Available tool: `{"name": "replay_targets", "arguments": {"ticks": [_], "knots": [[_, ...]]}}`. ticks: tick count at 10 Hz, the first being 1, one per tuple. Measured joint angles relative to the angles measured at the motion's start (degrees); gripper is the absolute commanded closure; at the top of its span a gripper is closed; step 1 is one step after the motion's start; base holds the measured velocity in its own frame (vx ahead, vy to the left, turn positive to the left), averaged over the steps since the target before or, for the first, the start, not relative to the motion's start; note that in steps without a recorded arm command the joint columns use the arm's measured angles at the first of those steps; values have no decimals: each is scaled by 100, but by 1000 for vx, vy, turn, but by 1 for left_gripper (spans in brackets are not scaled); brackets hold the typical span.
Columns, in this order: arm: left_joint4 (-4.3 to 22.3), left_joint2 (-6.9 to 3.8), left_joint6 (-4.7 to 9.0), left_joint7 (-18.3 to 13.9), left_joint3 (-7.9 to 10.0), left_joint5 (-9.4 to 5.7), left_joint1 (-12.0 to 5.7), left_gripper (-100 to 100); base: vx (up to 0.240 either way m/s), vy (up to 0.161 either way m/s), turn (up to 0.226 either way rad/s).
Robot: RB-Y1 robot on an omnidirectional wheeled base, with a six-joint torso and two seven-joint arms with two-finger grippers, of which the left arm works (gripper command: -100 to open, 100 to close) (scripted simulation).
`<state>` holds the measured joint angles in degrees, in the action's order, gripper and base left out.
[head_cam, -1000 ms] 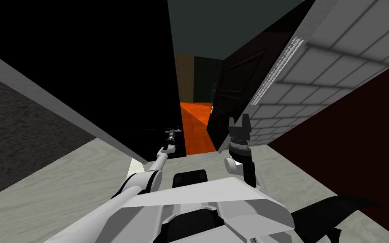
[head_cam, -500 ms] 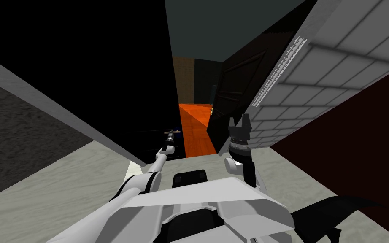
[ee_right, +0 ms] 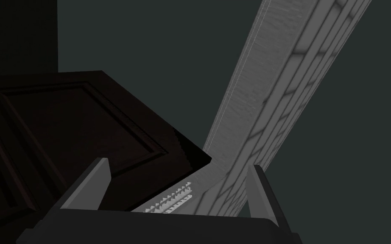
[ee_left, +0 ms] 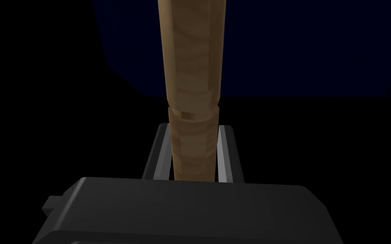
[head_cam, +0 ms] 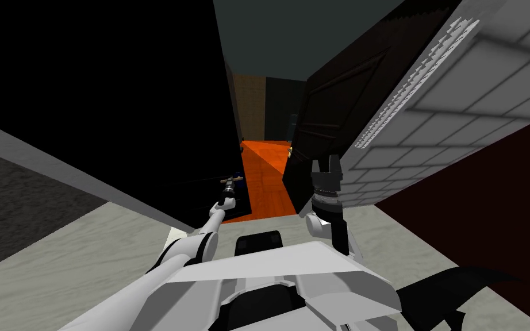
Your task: Push the door open
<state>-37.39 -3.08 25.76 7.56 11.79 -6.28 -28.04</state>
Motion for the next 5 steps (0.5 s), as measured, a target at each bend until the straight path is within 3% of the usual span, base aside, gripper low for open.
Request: {"name": "replay_targets", "arguments": {"ticks": [1,2,3,4,5], "knots": [[157,-56,62,-3,58,-27,-71,100,220,-95,74],[55,-64,58,18,110,-43,0,100,188,-114,69],[-240,-63,-83,54,162,-57,140,100,112,-66,35],[-264,-102,-111,62,195,-70,131,100,39,-18,8],[-86,-142,-15,59,222,-83,24,100,126,-65,74]]}}
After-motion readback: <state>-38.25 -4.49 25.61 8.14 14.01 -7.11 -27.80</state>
